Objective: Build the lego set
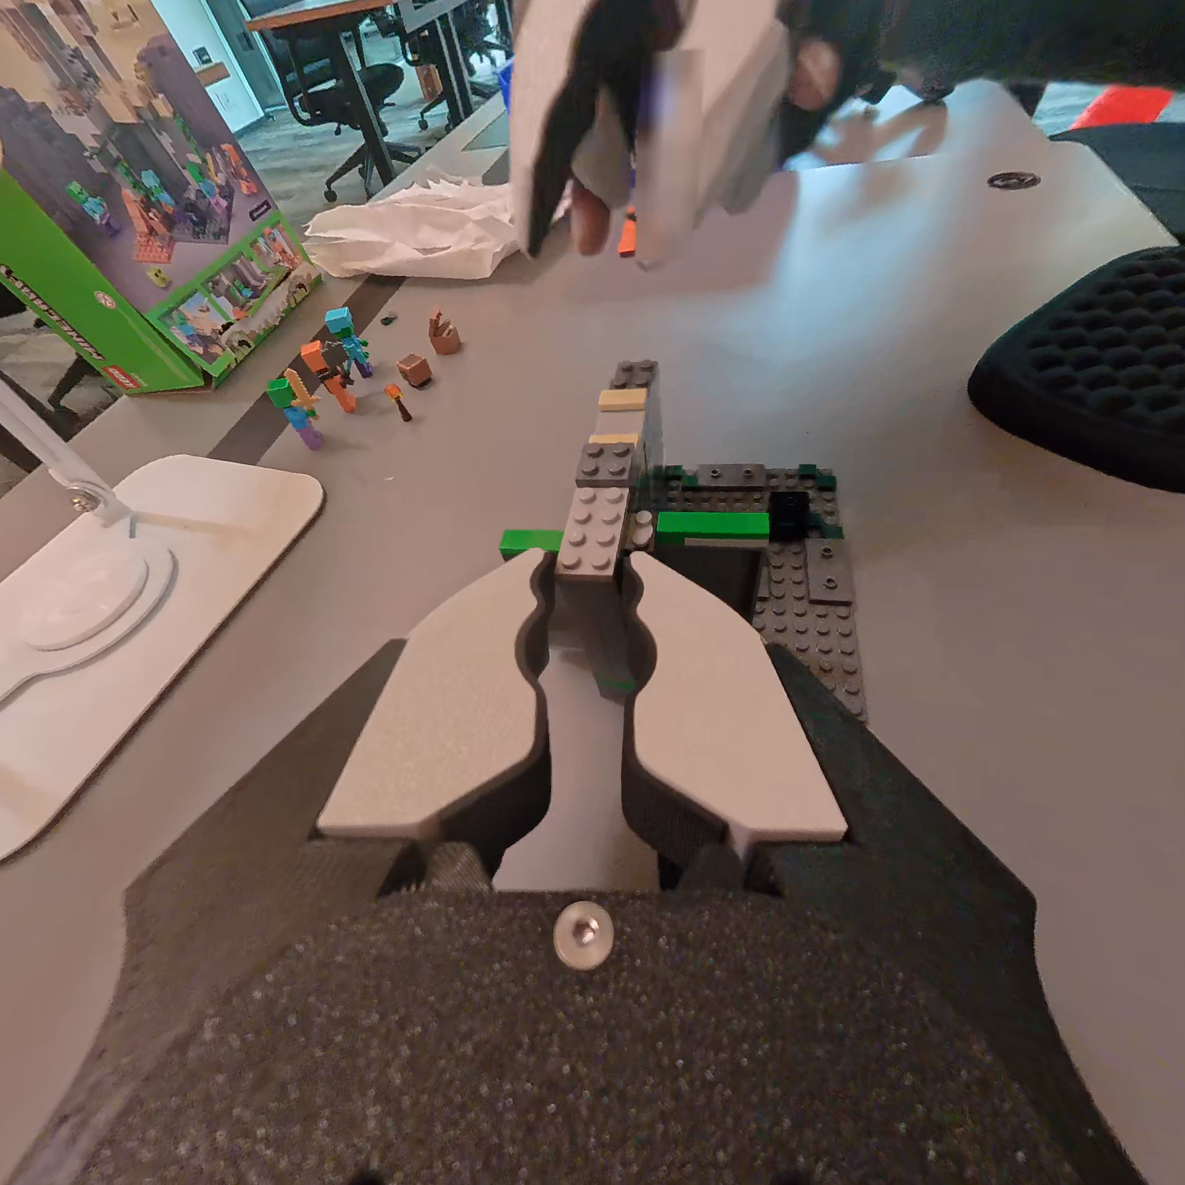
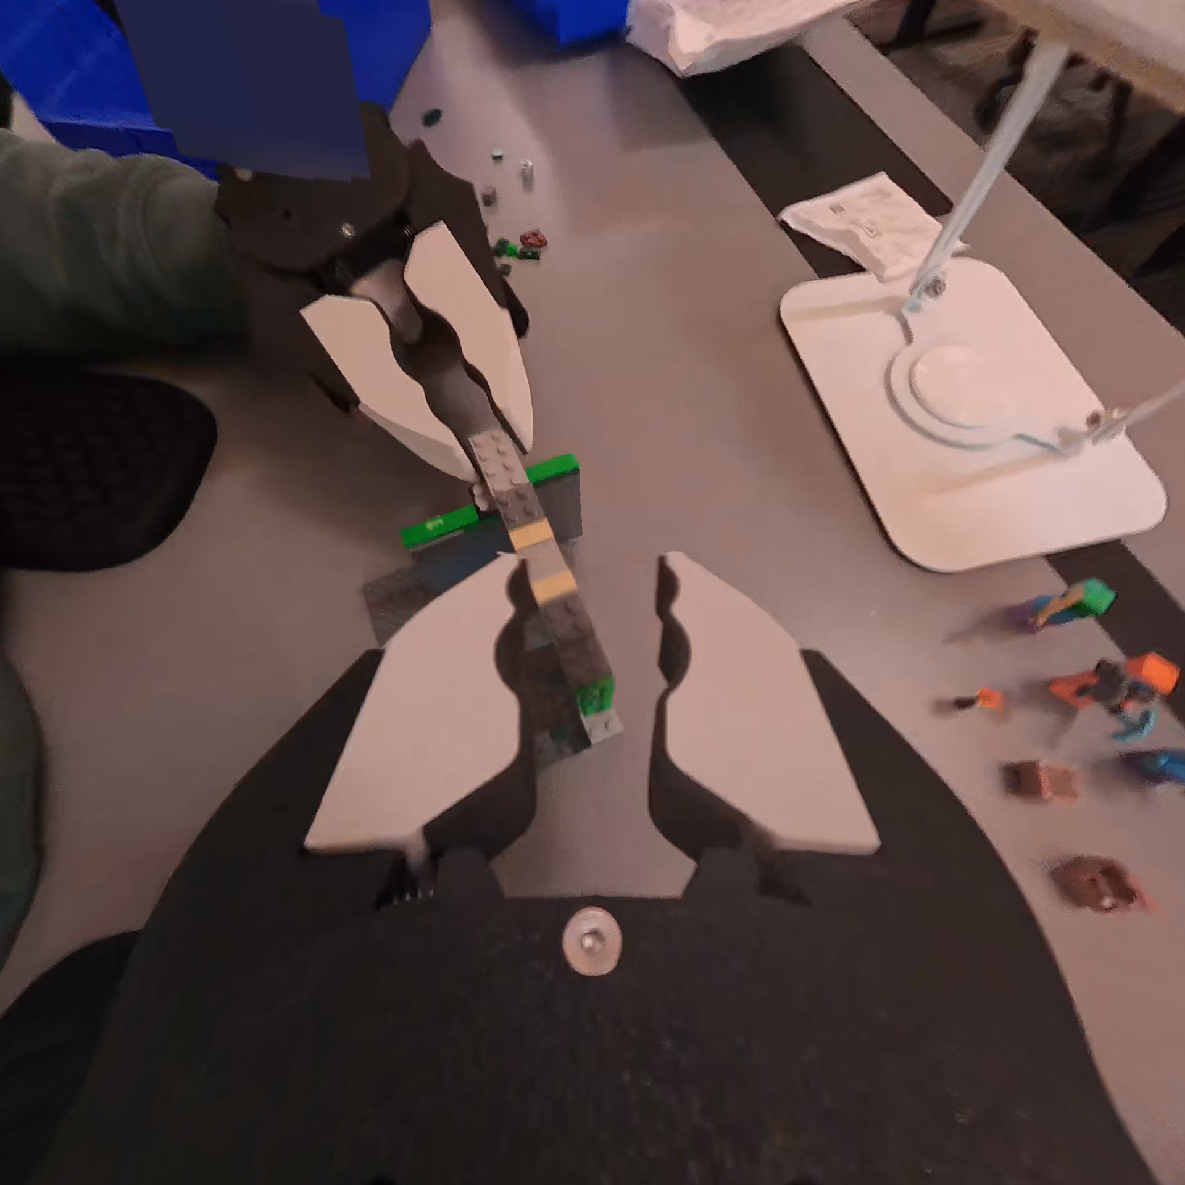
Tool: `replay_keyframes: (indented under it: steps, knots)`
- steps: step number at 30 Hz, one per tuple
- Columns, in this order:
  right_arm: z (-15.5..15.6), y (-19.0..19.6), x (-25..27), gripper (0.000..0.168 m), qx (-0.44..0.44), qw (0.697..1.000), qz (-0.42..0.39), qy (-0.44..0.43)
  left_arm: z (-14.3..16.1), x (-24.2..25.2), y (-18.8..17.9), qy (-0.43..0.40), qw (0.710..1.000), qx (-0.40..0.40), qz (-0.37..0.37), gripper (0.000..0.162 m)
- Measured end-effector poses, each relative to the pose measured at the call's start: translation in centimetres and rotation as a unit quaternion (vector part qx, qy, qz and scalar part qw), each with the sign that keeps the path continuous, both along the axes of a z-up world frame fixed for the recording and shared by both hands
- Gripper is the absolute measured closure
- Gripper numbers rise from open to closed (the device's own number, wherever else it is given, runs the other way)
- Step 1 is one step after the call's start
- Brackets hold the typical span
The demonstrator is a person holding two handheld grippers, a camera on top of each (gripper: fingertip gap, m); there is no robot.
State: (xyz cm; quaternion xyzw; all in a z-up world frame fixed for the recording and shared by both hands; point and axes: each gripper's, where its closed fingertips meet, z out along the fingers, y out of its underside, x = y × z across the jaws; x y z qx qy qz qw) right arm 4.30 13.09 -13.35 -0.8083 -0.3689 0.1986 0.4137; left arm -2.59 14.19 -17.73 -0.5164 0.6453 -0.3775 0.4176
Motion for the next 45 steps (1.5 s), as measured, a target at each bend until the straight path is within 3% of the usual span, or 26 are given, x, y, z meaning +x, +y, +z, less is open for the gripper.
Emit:
replay_keyframes:
  steps: [1,6,9,11,20,31,32,35,45]
  knots:
    - [-0.7,-0.4,0.2,0.127,0.000,1.000,-0.009,0.007,0.0,0.0,0.1,0.003,1.000,0.005,0.004,0.143]
    - [-2.4,-1.8,0.6,0.131,0.041,0.997,-0.033,0.050,0.0,-0.2,0.2,0.006,1.000,0.001,0.023,0.143]
    - [-2.8,-1.8,1.2,0.147,0.063,0.995,-0.047,0.061,0.0,-0.3,0.1,0.006,0.999,0.002,0.037,0.143]
    - [-2.5,-1.7,1.8,0.168,0.086,0.992,-0.059,0.077,0.0,-0.4,0.0,0.007,0.999,0.003,0.045,0.143]
    - [-1.3,-1.6,2.8,0.168,0.132,0.981,-0.101,0.102,0.0,-0.8,-0.2,0.004,0.996,0.009,0.090,0.143]
    - [-2.8,-0.7,3.3,0.168,0.146,0.977,-0.130,0.090,0.1,-1.2,-0.1,0.014,0.989,0.035,0.141,0.142]
    - [-3.2,-0.6,3.3,0.143,0.134,0.978,-0.128,0.094,0.1,-1.3,-0.1,0.014,0.989,0.034,0.144,0.142]
    - [-4.4,-0.6,3.0,0.128,0.102,0.984,-0.114,0.091,0.1,-1.6,0.1,0.012,0.988,0.035,0.152,0.142]
    - [-6.6,0.6,0.8,0.139,0.092,0.990,-0.097,0.041,0.1,-2.4,0.9,-0.012,0.984,0.062,0.165,0.141]
